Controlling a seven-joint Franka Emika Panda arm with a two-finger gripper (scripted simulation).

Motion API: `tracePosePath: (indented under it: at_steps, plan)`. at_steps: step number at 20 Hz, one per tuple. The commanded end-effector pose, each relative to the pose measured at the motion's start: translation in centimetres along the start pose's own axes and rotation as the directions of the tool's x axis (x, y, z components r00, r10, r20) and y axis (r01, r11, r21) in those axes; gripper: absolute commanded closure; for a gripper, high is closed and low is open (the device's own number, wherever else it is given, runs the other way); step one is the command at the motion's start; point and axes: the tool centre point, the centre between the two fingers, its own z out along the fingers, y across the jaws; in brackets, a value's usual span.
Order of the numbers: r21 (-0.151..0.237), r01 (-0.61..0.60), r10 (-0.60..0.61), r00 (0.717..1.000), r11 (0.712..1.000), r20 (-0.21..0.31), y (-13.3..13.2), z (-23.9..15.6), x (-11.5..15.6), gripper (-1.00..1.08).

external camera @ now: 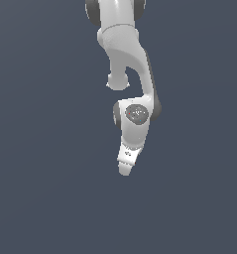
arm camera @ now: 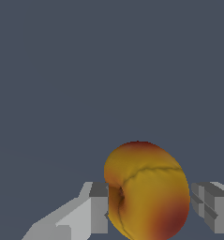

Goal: Pick up the object and move it to a goal position.

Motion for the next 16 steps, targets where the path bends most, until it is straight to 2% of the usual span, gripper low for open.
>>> tracePosePath:
  at_steps: [1,9,16]
  plan:
    - [0.033,0.006,-0.006,1.0,0.999,0.01,-1.4,1.6,0.0,1.08]
    - [0.031,0.005,-0.005,1.0,0.999,0.01,-1.3,1.2,-0.3,1.08]
    - [0.031,0.005,-0.006,1.0,0.999,0.01,-1.5,-1.2,-1.6,1.08]
